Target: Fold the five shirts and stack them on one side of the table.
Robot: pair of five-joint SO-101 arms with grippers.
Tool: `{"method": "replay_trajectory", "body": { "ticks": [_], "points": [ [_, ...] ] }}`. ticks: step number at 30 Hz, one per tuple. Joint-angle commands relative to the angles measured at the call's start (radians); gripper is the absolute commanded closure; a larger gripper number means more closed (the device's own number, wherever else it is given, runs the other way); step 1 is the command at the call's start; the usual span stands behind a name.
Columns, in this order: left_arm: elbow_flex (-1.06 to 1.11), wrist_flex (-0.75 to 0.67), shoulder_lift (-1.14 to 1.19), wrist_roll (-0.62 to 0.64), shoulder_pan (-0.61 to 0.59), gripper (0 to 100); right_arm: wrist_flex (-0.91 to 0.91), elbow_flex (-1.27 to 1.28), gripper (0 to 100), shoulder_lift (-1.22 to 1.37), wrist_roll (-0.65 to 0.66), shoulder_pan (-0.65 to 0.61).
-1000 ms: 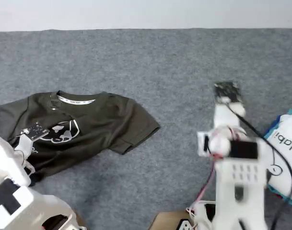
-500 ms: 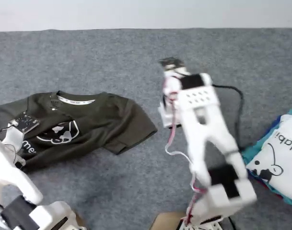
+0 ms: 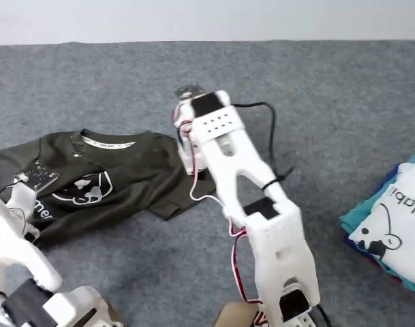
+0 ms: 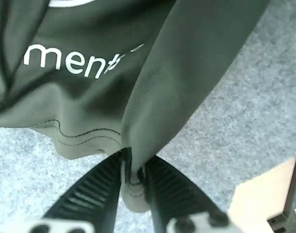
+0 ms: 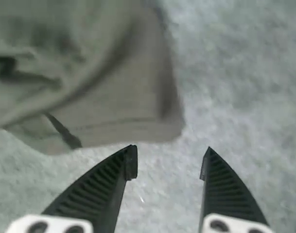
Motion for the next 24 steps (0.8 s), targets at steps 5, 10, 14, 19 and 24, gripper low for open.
{"method": "replay_trajectory", "body": {
  "ticks": [5,10,14,19,24],
  "points": [
    [-0.010,0.008,-0.041,0.037,-0.006,100,0.024,-0.187,77.9,0.131,-0.011,-0.025],
    [-0.010,0.008,-0.041,0.037,-0.006,100,0.016,-0.222,77.9,0.211,-0.011,-0.022],
    [-0.010,0.008,-0.041,0.037,-0.006,100,0.019,-0.222,78.0,0.254,-0.011,-0.019],
    [-0.010,0.008,-0.041,0.038,-0.006,100,0.018,-0.222,78.3,0.282,-0.009,-0.031],
    [-0.010,0.008,-0.041,0.038,-0.006,100,0.025,-0.222,91.6,0.278,-0.003,-0.033]
  ]
}}
